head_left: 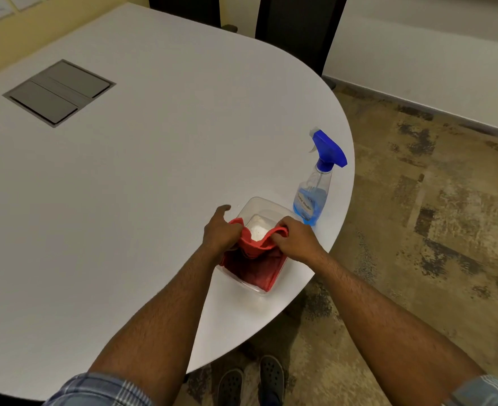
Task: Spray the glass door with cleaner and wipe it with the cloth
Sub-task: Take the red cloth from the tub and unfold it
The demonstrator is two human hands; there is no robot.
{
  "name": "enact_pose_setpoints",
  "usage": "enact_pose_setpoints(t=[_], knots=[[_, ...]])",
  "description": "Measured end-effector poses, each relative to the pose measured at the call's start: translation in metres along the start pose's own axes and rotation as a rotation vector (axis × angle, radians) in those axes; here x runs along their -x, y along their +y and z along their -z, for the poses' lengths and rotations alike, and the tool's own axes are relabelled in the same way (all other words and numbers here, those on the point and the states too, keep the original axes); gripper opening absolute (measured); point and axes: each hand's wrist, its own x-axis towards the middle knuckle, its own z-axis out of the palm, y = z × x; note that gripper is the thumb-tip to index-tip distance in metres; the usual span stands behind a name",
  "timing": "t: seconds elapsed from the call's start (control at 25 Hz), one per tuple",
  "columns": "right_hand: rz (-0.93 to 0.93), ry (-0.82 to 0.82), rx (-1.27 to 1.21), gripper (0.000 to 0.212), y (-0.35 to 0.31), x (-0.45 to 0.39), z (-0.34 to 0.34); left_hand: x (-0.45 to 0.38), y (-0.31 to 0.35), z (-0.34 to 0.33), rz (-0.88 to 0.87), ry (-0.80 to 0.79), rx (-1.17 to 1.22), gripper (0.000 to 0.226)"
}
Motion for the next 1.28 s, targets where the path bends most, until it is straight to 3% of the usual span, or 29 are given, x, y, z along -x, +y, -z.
enact_pose_setpoints(t=[0.12,0.2,0.32,0.4,0.48,0.64,0.72,1.0,1.16,1.28], knots=[[0.059,-0.052,0.189,0.077,0.003,0.003,-0.006,-0.001,0.005,-0.002,-0.003,-0.019,0.087,0.033],[0.097,0.011,0.266,0.076,0.000,0.004,-0.007,0.001,0.009,-0.001,0.030,-0.025,0.176,0.031],[0.114,-0.034,0.090,0.088,-0.004,0.004,0.002,0.001,0.016,0.003,0.095,-0.032,0.297,0.031],[0.149,-0.092,0.248,0.101,-0.003,0.005,0.006,0.000,0.021,0.005,0.174,-0.030,0.390,0.030],[0.179,-0.056,0.476,0.094,0.002,0.005,0.001,-0.001,0.024,0.004,0.253,-0.042,0.507,0.028],[0.228,0.151,0.607,0.037,0.003,0.005,-0.005,0.003,0.025,0.001,0.327,-0.051,0.653,0.016],[0.236,0.246,0.614,0.022,0.001,0.011,0.000,0.006,0.027,0.002,0.329,-0.041,0.681,0.009],[0.120,0.201,0.139,0.029,-0.018,0.035,0.039,0.024,0.046,0.020,0.234,0.028,0.543,0.007],[0.236,0.175,0.161,0.031,-0.035,0.061,0.055,0.053,0.078,0.029,-0.010,0.001,0.501,0.009],[0.274,0.033,0.094,0.038,-0.041,0.088,0.049,0.074,0.099,0.039,-0.287,-0.086,0.205,0.029]])
